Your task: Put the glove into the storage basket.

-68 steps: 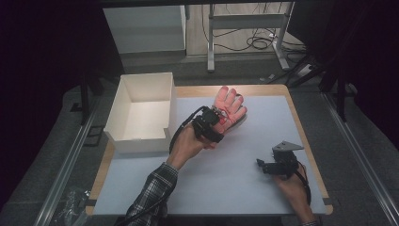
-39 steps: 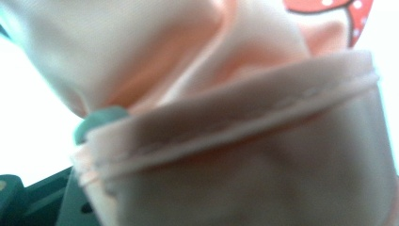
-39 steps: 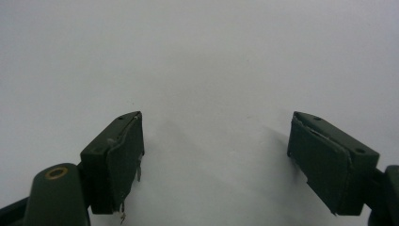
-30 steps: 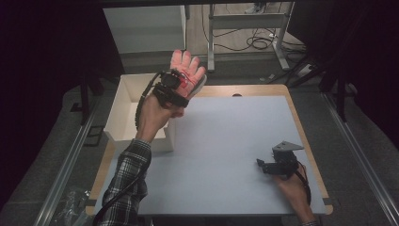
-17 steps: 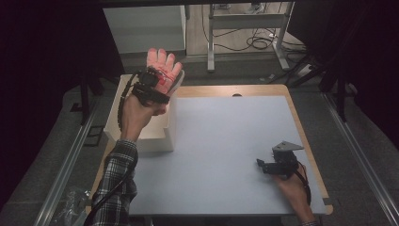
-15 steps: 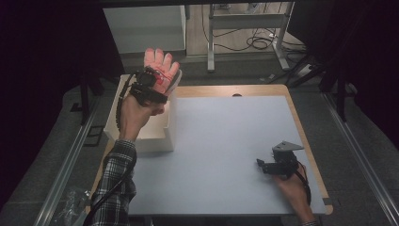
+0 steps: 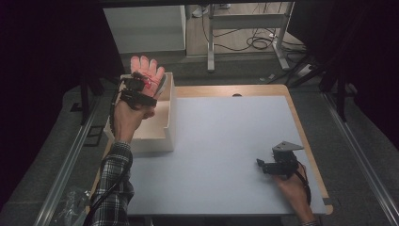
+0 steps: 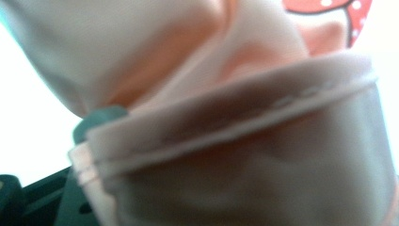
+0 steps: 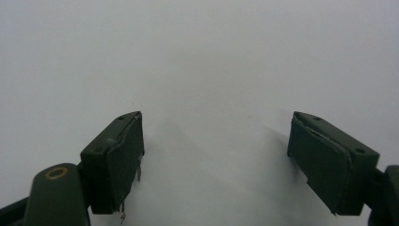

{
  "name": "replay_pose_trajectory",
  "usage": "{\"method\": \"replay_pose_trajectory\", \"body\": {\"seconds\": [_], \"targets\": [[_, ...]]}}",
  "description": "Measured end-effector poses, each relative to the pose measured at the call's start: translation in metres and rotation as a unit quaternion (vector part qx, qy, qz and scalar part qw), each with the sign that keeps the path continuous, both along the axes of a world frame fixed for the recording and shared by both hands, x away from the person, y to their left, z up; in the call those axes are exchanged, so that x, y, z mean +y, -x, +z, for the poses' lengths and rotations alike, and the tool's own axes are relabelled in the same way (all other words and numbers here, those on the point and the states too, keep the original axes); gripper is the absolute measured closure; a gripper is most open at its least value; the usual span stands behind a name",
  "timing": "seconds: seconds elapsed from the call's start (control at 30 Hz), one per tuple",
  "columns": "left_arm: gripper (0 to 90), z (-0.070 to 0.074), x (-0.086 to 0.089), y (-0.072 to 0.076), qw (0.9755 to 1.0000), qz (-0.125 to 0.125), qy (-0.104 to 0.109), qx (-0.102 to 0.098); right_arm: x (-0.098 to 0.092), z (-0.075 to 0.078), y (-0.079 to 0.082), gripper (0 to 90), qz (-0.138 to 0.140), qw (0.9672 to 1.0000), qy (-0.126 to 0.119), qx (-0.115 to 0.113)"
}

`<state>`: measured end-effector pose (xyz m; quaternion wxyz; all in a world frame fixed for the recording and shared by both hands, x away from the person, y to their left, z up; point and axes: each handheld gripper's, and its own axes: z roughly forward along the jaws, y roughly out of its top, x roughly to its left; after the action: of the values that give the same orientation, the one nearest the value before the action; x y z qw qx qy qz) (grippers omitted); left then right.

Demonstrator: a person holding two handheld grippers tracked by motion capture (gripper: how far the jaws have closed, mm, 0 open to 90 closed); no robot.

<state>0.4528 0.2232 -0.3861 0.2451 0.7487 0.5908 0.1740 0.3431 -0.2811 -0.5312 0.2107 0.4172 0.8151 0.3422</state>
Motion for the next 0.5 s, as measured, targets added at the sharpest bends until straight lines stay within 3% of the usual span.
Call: {"method": "replay_pose_trajectory", "body": {"seconds": [0.5], "targets": [[38.0, -0.043, 0.000, -0.013, 0.9996, 0.009, 0.012, 0.022, 0.000, 0.000, 0.000, 19.2, 0.000, 1.0000, 0.000, 0.000]]}}
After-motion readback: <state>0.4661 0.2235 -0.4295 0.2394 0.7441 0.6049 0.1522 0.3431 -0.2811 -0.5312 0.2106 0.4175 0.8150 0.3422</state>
